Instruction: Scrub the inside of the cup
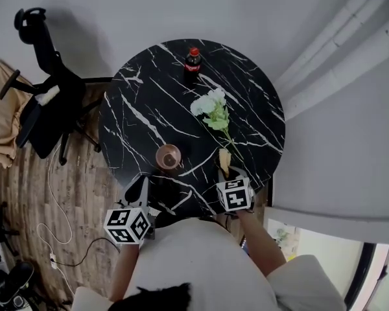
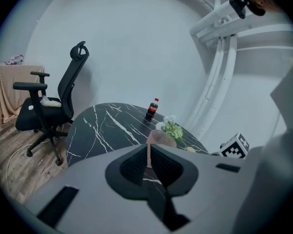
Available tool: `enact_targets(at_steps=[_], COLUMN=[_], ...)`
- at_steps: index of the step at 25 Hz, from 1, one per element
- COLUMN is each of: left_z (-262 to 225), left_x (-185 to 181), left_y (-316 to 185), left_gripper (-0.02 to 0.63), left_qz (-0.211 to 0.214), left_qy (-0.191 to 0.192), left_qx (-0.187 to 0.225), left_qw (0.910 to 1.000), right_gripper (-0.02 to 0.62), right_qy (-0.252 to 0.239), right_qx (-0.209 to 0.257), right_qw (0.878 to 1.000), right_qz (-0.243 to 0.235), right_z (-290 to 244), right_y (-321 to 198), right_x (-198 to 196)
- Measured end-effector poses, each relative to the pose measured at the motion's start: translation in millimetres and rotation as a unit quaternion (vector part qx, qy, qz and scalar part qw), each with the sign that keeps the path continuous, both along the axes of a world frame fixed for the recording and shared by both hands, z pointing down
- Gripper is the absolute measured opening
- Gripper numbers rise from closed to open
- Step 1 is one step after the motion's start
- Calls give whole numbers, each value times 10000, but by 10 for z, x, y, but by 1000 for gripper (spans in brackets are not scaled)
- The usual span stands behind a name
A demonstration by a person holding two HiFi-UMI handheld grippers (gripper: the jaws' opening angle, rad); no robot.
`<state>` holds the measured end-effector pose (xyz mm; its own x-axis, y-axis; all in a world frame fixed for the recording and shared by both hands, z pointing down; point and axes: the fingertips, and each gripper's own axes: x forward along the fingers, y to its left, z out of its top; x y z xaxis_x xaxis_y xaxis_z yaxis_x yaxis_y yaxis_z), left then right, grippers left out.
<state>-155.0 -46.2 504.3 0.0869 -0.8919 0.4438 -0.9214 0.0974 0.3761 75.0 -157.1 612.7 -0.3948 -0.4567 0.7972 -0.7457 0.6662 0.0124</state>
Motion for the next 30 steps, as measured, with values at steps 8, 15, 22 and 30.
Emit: enact_targets(at_steps=[8,15,22,30], left_z=[16,89,175,371], left_x=[-1,72,129,233], left_y=[-60,-137,-188,-228], left_gripper=[12,144,224,279], left_qz=[212,800,1046,1538], left_qy=[45,-174,-108,-477], left_qx=[-2,-98,-217,-465], left_qw=[9998,9966,9942,9859], right_gripper=[64,64,64,64], right_qy=[-160,-282,-569,-781], right_qx=[-19,13,-41,142], right_qw=[9999,9993,9971,9955], right_qz=[51,237,499,511], right_z=[-113,-194,-300,-497], right_y=[75,165,205,236], right_x=[-54,-12,43,8])
